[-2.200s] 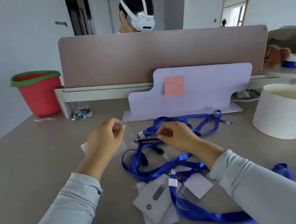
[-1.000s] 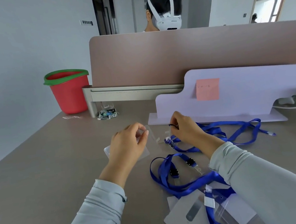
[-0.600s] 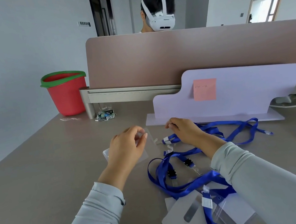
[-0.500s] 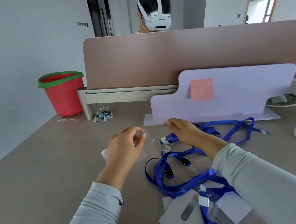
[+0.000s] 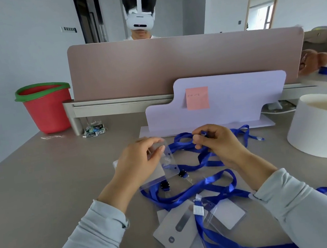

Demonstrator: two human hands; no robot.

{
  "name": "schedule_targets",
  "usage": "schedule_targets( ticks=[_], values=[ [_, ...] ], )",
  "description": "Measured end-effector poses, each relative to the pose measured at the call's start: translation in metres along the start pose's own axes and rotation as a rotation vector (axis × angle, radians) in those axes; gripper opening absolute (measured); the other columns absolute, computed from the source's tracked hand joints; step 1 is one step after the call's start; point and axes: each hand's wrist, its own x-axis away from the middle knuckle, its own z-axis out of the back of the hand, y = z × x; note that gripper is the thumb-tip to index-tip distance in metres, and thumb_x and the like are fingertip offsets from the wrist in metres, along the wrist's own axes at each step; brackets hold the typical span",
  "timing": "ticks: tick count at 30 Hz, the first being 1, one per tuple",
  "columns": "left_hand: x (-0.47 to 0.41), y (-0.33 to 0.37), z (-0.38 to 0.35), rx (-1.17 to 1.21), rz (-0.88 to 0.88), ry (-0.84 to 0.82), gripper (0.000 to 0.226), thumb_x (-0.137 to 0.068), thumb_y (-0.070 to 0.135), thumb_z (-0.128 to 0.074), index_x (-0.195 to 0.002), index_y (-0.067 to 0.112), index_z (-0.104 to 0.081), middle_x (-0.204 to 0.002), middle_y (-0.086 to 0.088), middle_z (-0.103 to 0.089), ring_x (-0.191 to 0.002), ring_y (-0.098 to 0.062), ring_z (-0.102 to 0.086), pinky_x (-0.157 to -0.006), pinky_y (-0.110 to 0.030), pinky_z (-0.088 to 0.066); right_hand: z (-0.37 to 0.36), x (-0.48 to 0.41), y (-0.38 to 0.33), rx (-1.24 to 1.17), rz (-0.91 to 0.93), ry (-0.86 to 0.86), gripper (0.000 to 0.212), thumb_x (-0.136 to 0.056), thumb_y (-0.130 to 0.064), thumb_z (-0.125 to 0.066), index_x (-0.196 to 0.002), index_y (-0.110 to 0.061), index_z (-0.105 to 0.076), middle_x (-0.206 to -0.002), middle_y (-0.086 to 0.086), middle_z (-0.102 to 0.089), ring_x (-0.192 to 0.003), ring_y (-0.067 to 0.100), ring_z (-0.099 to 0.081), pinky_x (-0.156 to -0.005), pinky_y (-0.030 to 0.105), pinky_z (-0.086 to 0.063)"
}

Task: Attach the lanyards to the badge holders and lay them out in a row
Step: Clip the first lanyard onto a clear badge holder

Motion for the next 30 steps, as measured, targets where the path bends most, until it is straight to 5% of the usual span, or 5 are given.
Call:
schedule_targets(
  ticks=[3, 7, 11, 18, 30],
  values=[
    [0.003, 0.007, -0.008, 0.046, -0.020, -0.020, 0.026, -0.089, 0.031, -0.055, -0.114, 0.026, -0.062, -0.090, 0.008, -0.064, -0.076, -0.005, -0.056, -0.067, -0.015, -0.046, 0.007, 0.007, 0.006, -0.001, 0.000, 0.095, 0.010, -0.082, -0.013, -0.067, -0.082, -0.023, -0.067, -0.071, -0.003, -0.068, -0.053, 0.000, -0.057, -0.059, 0.014, -0.052],
    [0.006, 0.007, -0.019, 0.080, -0.034, -0.037, 0.027, -0.089, 0.029, -0.056, -0.115, 0.025, -0.062, -0.086, 0.004, -0.063, -0.074, -0.008, -0.057, -0.071, -0.025, -0.051, -0.005, 0.015, 0.021, -0.042, -0.021, 0.089, 0.018, -0.082, -0.008, -0.067, -0.082, -0.025, -0.068, -0.075, -0.002, -0.069, -0.066, 0.006, -0.064, -0.069, 0.015, -0.053],
    [0.006, 0.005, -0.026, 0.061, -0.062, -0.080, 0.041, -0.089, 0.028, -0.057, -0.129, 0.025, -0.052, -0.079, 0.014, -0.049, -0.070, -0.005, -0.053, -0.064, -0.013, -0.044, -0.019, 0.020, 0.026, 0.033, 0.026, 0.018, 0.023, -0.081, -0.003, -0.067, -0.079, -0.026, -0.068, -0.076, -0.005, -0.070, -0.069, 0.005, -0.068, -0.070, 0.014, -0.053],
    [0.008, 0.006, -0.026, -0.010, -0.098, -0.172, 0.079, -0.076, 0.040, -0.070, -0.142, 0.020, -0.030, -0.089, 0.009, -0.044, -0.088, -0.013, -0.052, -0.083, -0.027, -0.044, -0.022, 0.025, 0.024, 0.227, 0.200, -0.058, 0.027, -0.079, -0.004, -0.069, -0.080, -0.031, -0.068, -0.084, -0.014, -0.068, -0.081, 0.004, -0.065, -0.078, 0.012, -0.051],
    [0.007, 0.003, -0.023, -0.070, -0.150, -0.196, 0.084, -0.075, 0.045, -0.069, -0.143, 0.020, -0.027, -0.094, 0.009, -0.044, -0.091, -0.010, -0.049, -0.087, -0.025, -0.037, -0.023, 0.026, 0.019, 0.220, 0.187, -0.088, 0.026, -0.077, -0.005, -0.072, -0.077, -0.030, -0.066, -0.080, -0.008, -0.070, -0.072, 0.008, -0.066, -0.074, 0.019, -0.055]
  ],
)
